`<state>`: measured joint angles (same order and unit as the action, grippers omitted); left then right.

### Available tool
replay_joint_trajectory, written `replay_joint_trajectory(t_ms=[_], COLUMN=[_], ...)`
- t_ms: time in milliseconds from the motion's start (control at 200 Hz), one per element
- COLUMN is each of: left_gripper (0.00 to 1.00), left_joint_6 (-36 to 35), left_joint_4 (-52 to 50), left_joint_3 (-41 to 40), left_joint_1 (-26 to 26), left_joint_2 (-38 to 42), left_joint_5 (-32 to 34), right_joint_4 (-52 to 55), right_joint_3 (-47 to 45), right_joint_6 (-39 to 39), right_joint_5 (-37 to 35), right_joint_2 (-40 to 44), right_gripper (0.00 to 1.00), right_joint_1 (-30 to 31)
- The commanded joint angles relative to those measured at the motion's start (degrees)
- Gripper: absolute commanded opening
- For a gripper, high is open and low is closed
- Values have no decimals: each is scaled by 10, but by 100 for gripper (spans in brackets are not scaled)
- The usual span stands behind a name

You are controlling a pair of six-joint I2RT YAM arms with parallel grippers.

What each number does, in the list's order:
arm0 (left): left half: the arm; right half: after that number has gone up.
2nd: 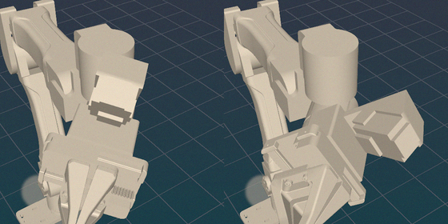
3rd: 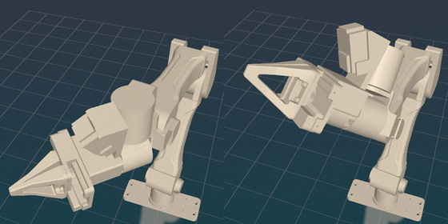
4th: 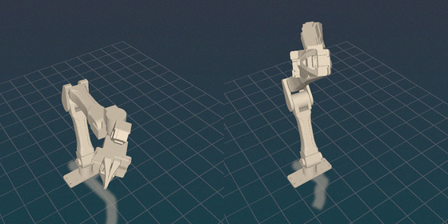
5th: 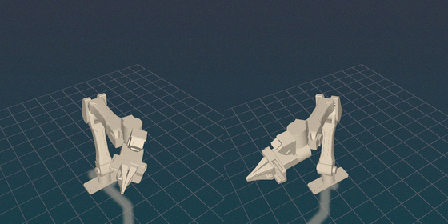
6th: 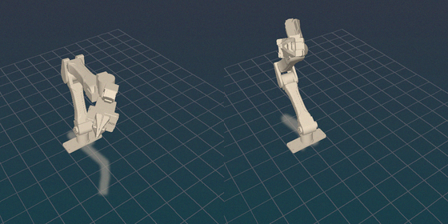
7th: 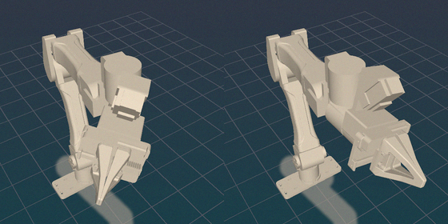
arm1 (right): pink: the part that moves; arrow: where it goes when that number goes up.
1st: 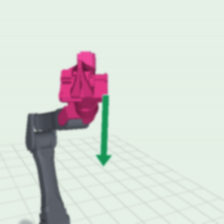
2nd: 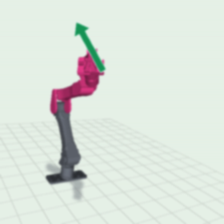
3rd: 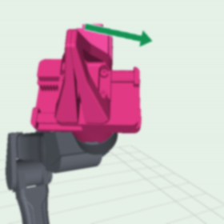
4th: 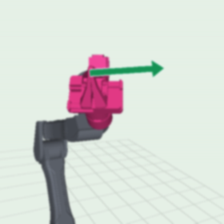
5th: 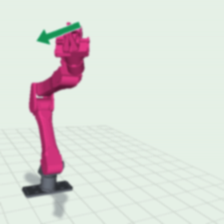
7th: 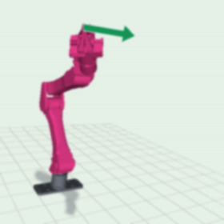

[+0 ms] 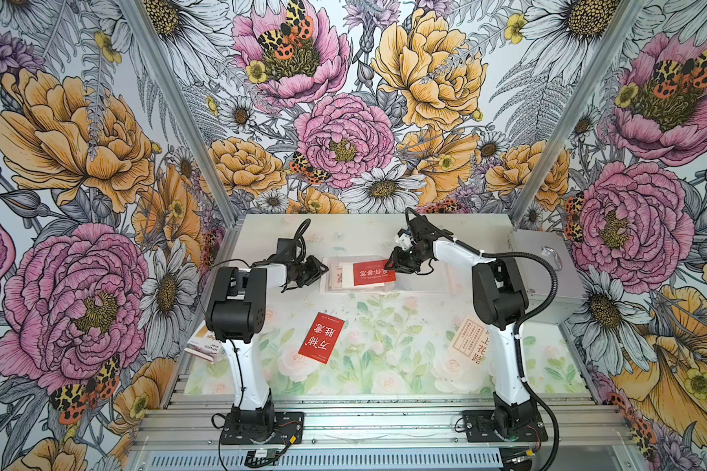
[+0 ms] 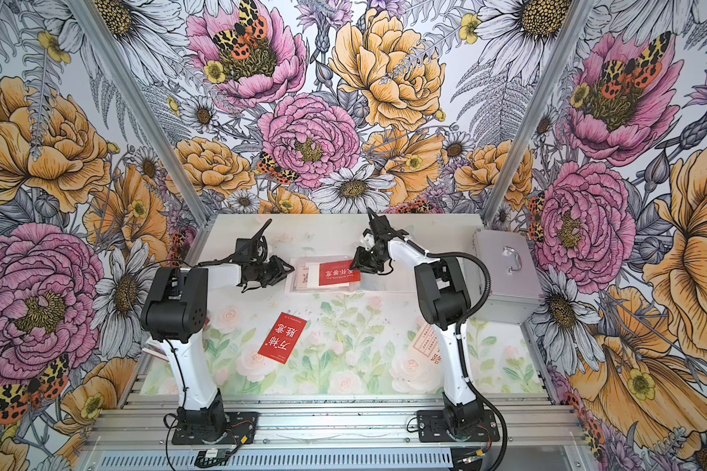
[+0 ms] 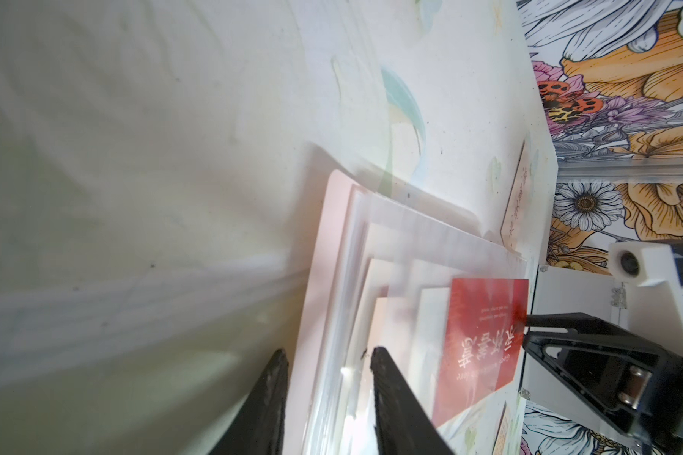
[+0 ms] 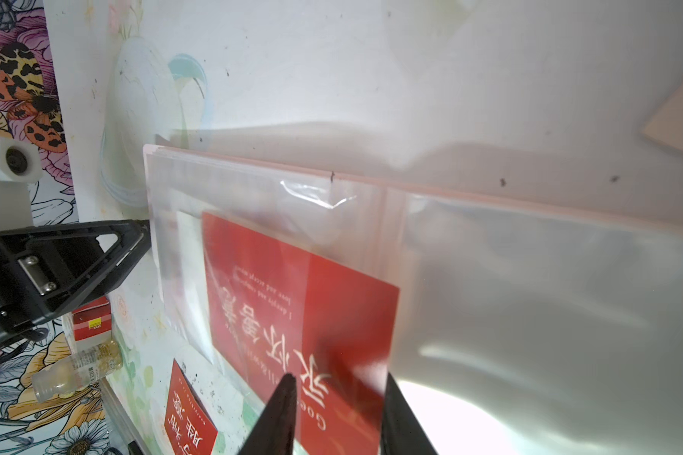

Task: Place the photos into the photo albums
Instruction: Insert the photo into the photo album.

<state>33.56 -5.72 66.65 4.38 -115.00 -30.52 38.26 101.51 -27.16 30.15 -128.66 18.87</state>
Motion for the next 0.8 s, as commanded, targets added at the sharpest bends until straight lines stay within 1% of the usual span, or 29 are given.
replay_joint_trajectory(t_ms=[0, 55, 110, 170, 255, 365, 530, 635, 791], left_gripper=[37, 37, 37, 37, 37, 37, 37, 37, 37], left_joint_6=[-5, -4, -5, -4, -3, -4, -4, -3, -3], left_joint_4=[10, 10, 10, 10, 10, 10, 10, 10, 10], left_joint_3=[4, 3, 3, 4, 4, 3, 3, 3, 3], left_joint_1=[2, 3, 2, 2, 3, 3, 4, 4, 4], left_joint_2=[10, 10, 11, 12, 12, 13, 14, 11, 11], left_joint_5=[-14, -14, -14, -13, -14, -15, -14, -14, -14], right_joint_4=[15, 16, 16, 16, 16, 22, 25, 24, 24], right_joint_3=[-5, -5, -5, -4, -4, 0, 11, 22, 36], right_joint_6=[14, 15, 15, 14, 13, 12, 11, 13, 11], right_joint_5=[-25, -27, -26, -27, -34, -43, -39, -8, -2], right_joint_2=[22, 22, 24, 22, 18, 11, -5, -20, -37], right_gripper=[37, 38, 37, 31, 20, 12, 11, 11, 9], right_joint_1=[-6, -6, -6, -7, -6, -7, -3, 0, 7])
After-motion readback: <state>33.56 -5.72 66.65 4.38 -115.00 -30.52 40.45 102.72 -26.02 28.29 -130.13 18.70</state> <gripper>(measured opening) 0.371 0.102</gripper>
